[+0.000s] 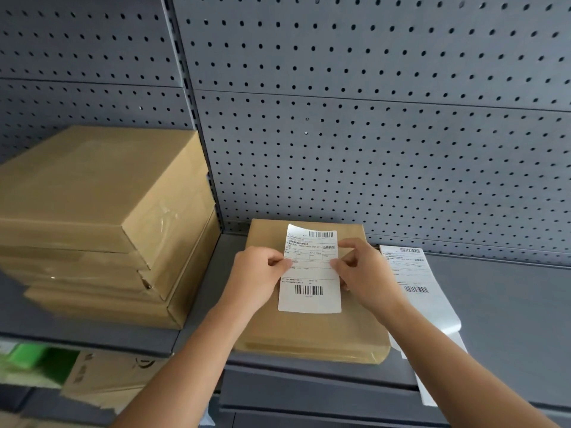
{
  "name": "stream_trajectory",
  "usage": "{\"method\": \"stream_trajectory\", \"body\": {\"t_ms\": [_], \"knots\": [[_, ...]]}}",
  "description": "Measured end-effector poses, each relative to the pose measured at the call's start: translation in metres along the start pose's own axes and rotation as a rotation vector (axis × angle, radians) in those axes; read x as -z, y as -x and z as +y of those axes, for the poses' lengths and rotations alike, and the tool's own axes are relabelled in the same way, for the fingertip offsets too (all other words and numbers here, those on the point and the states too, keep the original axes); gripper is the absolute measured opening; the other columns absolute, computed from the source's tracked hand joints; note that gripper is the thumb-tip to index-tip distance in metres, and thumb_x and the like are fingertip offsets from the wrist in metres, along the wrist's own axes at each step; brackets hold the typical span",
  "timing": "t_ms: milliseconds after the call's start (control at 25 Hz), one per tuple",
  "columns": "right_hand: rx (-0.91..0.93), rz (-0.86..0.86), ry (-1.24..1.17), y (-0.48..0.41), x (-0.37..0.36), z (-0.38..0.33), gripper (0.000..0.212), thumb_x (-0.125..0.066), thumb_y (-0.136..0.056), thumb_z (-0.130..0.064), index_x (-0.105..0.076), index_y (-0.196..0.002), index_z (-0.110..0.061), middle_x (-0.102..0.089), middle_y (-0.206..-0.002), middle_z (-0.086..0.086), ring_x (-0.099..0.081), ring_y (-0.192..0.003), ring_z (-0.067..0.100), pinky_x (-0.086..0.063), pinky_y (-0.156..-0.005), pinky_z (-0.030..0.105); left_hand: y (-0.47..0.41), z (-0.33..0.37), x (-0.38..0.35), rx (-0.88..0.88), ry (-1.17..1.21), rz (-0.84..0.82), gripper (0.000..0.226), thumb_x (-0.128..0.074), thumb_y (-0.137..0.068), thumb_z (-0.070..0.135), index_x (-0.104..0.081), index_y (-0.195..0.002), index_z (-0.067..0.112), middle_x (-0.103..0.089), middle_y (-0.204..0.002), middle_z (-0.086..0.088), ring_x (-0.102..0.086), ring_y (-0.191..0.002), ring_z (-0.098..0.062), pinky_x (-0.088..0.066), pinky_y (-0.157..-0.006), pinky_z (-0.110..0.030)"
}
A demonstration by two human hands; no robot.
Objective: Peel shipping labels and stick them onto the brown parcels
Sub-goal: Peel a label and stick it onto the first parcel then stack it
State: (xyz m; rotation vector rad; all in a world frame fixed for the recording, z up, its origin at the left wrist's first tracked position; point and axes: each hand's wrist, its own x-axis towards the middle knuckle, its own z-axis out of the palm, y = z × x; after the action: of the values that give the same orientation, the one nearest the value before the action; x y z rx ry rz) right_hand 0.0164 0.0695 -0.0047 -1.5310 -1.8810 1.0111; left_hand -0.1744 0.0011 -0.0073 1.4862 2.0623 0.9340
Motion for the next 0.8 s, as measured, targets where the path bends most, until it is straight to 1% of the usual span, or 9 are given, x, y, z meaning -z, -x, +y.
{"method": "stream_trajectory", "body": {"t_ms": [40, 120, 160, 240, 400, 560, 640, 720, 800], "knots": [[0.007, 0.001, 0.015, 0.0, 0.0, 0.0, 0.032, -0.065, -0.095, -0.02, -0.056, -0.125, -0.023, -0.068, -0.083, -0.003, -0.067, -0.078, 0.014, -0.056, -0.069, 0.033, -0.001, 0.0, -0.001, 0.006, -0.015, 0.001, 0.021, -0.068, -0.096, 0.028, -0.082, -0.097, 0.013, -0.08, -0.095, 0.004, -0.073, -0.082, -0.013, -0.059, -0.073, -0.029], [0.018, -0.001, 0.055, 0.001, -0.001, -0.001, 0.036, -0.064, -0.095, -0.018, -0.053, -0.129, -0.021, -0.065, -0.08, -0.006, -0.062, -0.076, 0.005, -0.044, -0.06, 0.019, -0.003, 0.001, -0.003, 0.022, -0.045, 0.008, 0.018, -0.07, -0.095, 0.027, -0.08, -0.102, 0.014, -0.079, -0.096, 0.003, -0.068, -0.076, -0.006, -0.052, -0.061, -0.015], [0.019, -0.001, 0.076, 0.002, -0.002, -0.002, 0.036, -0.063, -0.095, -0.016, -0.052, -0.13, -0.019, -0.062, -0.078, -0.007, -0.058, -0.074, 0.002, -0.039, -0.056, 0.016, -0.004, 0.002, -0.003, 0.035, -0.06, 0.017, 0.018, -0.072, -0.093, 0.027, -0.078, -0.106, 0.015, -0.078, -0.095, 0.003, -0.064, -0.075, -0.004, -0.045, -0.057, -0.01], [0.026, 0.002, 0.107, 0.002, -0.004, -0.003, 0.038, -0.061, -0.096, -0.013, -0.05, -0.131, -0.017, -0.058, -0.075, -0.009, -0.054, -0.069, 0.0, -0.035, -0.052, 0.015, -0.006, 0.001, -0.005, 0.062, -0.092, 0.032, 0.024, -0.076, -0.09, 0.029, -0.072, -0.11, 0.017, -0.071, -0.088, 0.006, -0.062, -0.075, -0.006, -0.04, -0.056, -0.011], [0.048, 0.009, 0.213, 0.001, -0.01, -0.006, 0.038, -0.058, -0.093, -0.011, -0.047, -0.129, -0.017, -0.066, -0.08, 0.001, -0.062, -0.07, 0.016, -0.05, -0.056, 0.029, -0.011, 0.0, -0.008, 0.097, -0.126, 0.012, 0.028, -0.077, -0.089, 0.03, -0.064, -0.11, 0.017, -0.058, -0.079, 0.013, -0.057, -0.069, -0.003, -0.039, -0.053, -0.017], [0.04, 0.002, 0.354, -0.003, -0.012, -0.005, 0.033, -0.058, -0.091, -0.018, -0.044, -0.121, -0.019, -0.069, -0.09, 0.007, -0.065, -0.079, 0.031, -0.056, -0.066, 0.041, -0.008, 0.002, -0.006, 0.075, -0.158, -0.003, 0.029, -0.074, -0.091, 0.03, -0.06, -0.114, 0.019, -0.061, -0.085, 0.009, -0.058, -0.07, -0.003, -0.041, -0.054, -0.019], [0.098, 0.031, 0.413, -0.001, -0.011, -0.002, 0.03, -0.057, -0.093, -0.019, -0.049, -0.122, -0.016, -0.068, -0.101, 0.007, -0.064, -0.087, 0.031, -0.054, -0.07, 0.039, -0.003, 0.002, -0.007, -0.064, -0.248, 0.033, 0.033, -0.067, -0.096, 0.029, -0.058, -0.127, 0.02, -0.062, -0.109, 0.006, -0.061, -0.089, -0.009, -0.047, -0.068, -0.022], [0.272, 0.114, 0.489, 0.001, -0.013, 0.004, 0.029, -0.056, -0.095, -0.018, -0.057, -0.123, -0.01, -0.064, -0.115, 0.007, -0.061, -0.1, 0.031, -0.052, -0.077, 0.038, -0.001, -0.001, -0.011, -0.261, -0.368, 0.053, 0.042, -0.054, -0.103, 0.028, -0.051, -0.144, 0.018, -0.053, -0.141, 0.004, -0.053, -0.126, -0.014, -0.048, -0.097, -0.027], [0.422, 0.118, 0.551, -0.001, -0.02, 0.005, 0.034, -0.053, -0.097, -0.018, -0.06, -0.128, -0.008, -0.062, -0.128, 0.007, -0.057, -0.118, 0.031, -0.05, -0.093, 0.042, -0.005, -0.004, -0.015, -0.382, -0.46, -0.026, 0.051, -0.04, -0.108, 0.027, -0.035, -0.157, 0.015, -0.033, -0.164, 0.0, -0.027, -0.152, -0.016, -0.023, -0.123, -0.031]]}}
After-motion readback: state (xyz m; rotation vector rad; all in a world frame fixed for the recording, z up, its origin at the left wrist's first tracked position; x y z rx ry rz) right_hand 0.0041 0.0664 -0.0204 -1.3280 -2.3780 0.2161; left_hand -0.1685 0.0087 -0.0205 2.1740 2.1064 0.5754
